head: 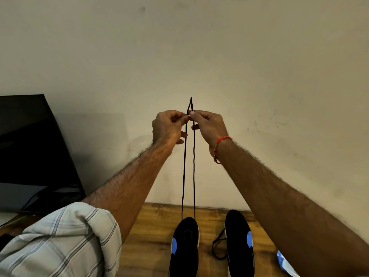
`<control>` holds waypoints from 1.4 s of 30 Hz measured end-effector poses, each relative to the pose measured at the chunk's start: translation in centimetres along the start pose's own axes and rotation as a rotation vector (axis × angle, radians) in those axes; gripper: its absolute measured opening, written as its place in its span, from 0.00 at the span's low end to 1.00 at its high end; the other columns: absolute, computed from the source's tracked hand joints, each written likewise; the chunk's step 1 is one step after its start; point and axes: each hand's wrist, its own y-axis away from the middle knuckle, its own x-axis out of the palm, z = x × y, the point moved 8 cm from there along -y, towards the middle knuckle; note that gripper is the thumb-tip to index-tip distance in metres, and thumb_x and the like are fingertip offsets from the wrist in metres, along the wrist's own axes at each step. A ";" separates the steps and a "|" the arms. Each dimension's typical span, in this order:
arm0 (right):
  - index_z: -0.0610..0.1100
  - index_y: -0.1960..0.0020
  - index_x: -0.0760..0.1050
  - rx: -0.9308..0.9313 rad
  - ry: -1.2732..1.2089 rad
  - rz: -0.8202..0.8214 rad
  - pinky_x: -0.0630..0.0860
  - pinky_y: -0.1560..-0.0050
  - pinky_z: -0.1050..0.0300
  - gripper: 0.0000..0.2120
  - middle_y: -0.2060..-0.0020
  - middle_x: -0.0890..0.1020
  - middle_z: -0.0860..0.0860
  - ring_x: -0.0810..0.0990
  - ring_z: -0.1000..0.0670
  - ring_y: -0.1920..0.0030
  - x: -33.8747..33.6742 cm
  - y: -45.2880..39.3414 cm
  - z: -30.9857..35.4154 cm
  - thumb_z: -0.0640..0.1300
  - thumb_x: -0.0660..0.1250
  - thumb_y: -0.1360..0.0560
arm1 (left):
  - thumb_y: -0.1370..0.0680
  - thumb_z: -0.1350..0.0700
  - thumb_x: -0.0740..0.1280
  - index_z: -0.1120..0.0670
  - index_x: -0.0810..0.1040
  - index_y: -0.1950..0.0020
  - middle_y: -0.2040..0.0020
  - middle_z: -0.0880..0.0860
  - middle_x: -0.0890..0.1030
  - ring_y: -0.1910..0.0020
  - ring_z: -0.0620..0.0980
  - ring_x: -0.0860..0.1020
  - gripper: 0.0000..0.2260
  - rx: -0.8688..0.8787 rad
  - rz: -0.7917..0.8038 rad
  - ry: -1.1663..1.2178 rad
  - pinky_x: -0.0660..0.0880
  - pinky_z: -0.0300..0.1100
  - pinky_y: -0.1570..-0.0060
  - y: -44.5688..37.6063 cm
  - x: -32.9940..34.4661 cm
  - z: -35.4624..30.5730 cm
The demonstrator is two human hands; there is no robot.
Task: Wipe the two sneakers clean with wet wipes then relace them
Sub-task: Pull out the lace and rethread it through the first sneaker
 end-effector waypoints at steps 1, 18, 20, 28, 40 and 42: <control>0.43 0.45 0.84 -0.003 -0.001 0.003 0.79 0.49 0.59 0.09 0.53 0.86 0.51 0.81 0.50 0.56 0.0 0.0 0.0 0.45 0.68 0.21 | 0.22 0.52 0.75 0.52 0.83 0.49 0.56 0.47 0.84 0.69 0.48 0.85 0.05 -0.002 0.000 0.007 0.78 0.40 0.74 0.1 0.0 0.0; 0.42 0.46 0.84 0.032 0.080 0.048 0.79 0.55 0.58 0.09 0.55 0.86 0.48 0.84 0.52 0.60 0.7 0.1 -1.5 0.44 0.68 0.21 | 0.21 0.58 0.73 0.56 0.82 0.50 0.57 0.53 0.86 0.65 0.49 0.86 0.02 0.049 -0.010 0.057 0.84 0.49 0.64 0.7 -0.5 1.3; 0.41 0.44 0.83 0.036 0.103 0.073 0.81 0.54 0.53 0.09 0.55 0.85 0.47 0.82 0.51 0.62 0.7 0.1 -2.8 0.42 0.68 0.21 | 0.22 0.57 0.74 0.54 0.82 0.52 0.57 0.51 0.86 0.64 0.46 0.86 0.02 0.076 -0.020 -0.007 0.84 0.45 0.57 0.5 -0.6 2.2; 0.48 0.46 0.85 0.078 0.376 0.163 0.72 0.60 0.63 0.09 0.57 0.84 0.55 0.76 0.60 0.66 -1.0 2.9 -13.3 0.39 0.69 0.23 | 0.21 0.57 0.73 0.53 0.84 0.48 0.55 0.41 0.83 0.54 0.31 0.79 0.03 0.135 0.102 -0.380 0.72 0.23 0.51 4.3 -2.2 13.2; 0.45 0.45 0.85 0.340 0.606 0.334 0.72 0.48 0.62 0.09 0.51 0.85 0.51 0.81 0.53 0.47 -3.4 10.6 -30.1 0.47 0.71 0.23 | 0.21 0.57 0.71 0.50 0.81 0.53 0.53 0.51 0.84 0.53 0.51 0.82 0.03 -0.310 0.429 -0.737 0.79 0.46 0.54 12.9 -1.8 35.4; 0.47 0.45 0.85 0.351 0.649 0.376 0.72 0.48 0.66 0.09 0.50 0.85 0.53 0.80 0.57 0.49 -3.2 11.6 -32.0 0.47 0.71 0.23 | 0.20 0.56 0.70 0.48 0.80 0.52 0.48 0.53 0.84 0.51 0.52 0.82 0.03 -0.449 0.641 -0.903 0.80 0.47 0.51 14.5 -1.0 38.0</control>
